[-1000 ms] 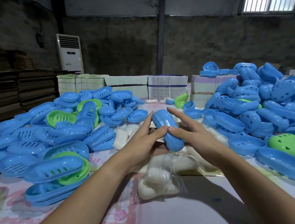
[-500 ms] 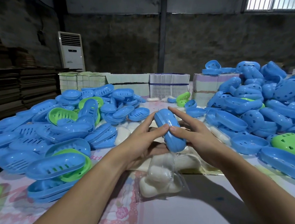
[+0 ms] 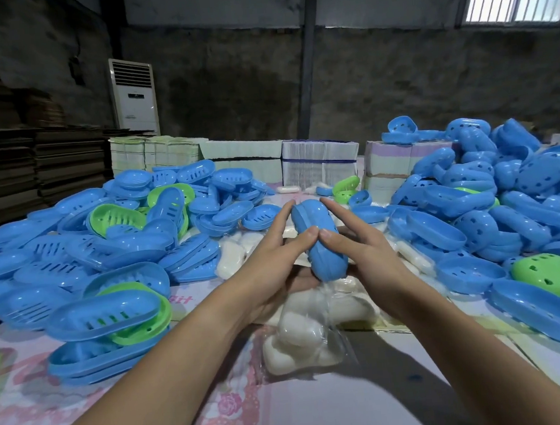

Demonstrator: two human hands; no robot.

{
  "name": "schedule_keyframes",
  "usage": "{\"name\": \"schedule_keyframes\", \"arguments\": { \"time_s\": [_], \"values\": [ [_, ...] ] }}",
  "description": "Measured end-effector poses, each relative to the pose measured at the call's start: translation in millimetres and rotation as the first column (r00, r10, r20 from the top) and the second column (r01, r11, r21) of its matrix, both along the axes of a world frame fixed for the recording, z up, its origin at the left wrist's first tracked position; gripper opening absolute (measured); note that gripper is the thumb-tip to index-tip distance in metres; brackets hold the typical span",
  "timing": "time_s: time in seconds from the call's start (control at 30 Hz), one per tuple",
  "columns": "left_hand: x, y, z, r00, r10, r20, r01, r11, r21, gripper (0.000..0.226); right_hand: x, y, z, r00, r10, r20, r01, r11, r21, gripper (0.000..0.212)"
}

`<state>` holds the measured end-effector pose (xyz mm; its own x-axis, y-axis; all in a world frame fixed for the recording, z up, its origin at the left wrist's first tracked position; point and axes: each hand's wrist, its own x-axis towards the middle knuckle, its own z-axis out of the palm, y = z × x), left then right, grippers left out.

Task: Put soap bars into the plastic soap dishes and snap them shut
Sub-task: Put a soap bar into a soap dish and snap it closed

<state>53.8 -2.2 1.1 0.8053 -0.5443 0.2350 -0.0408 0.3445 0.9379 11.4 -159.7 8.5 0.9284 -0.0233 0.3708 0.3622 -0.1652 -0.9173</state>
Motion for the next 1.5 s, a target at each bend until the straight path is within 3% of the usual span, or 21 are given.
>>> {"name": "schedule_keyframes", "arguments": {
  "time_s": [0.4, 0.63, 0.93, 1.33, 1.5],
  "values": [
    [-0.6, 3.9, 0.0, 0.996, 0.076, 0.047, -0.078, 0.996, 0.038, 0.057, -3.5, 0.5, 2.4, 1.000, 0.023, -0.002, -0.023, 1.000, -0.006, 0.055],
    [-0.4, 0.3, -3.9, 0.989, 0.123, 0.081, -0.121, 0.992, -0.019, 0.047, -0.8, 1.4, -0.6, 1.000, 0.010, 0.019, -0.010, 1.000, -0.018, 0.047],
    [-0.4, 5.4, 0.3, 0.999, 0.036, 0.011, -0.036, 0.998, 0.042, 0.061, -2.0, -1.6, -3.9, 0.998, 0.015, 0.053, -0.013, 1.000, -0.027, 0.048],
    [-2.5, 6.6, 2.6, 1.000, -0.005, 0.022, 0.005, 1.000, -0.011, 0.064, -5.7, -2.2, -1.3, 0.996, 0.036, 0.085, -0.027, 0.995, -0.097, 0.060],
    [-5.2, 8.3, 5.4, 0.988, 0.116, 0.100, -0.128, 0.984, 0.121, 0.066, 0.3, -2.1, -7.0, 0.995, 0.104, -0.002, -0.104, 0.993, -0.048, 0.059]
  ]
}}
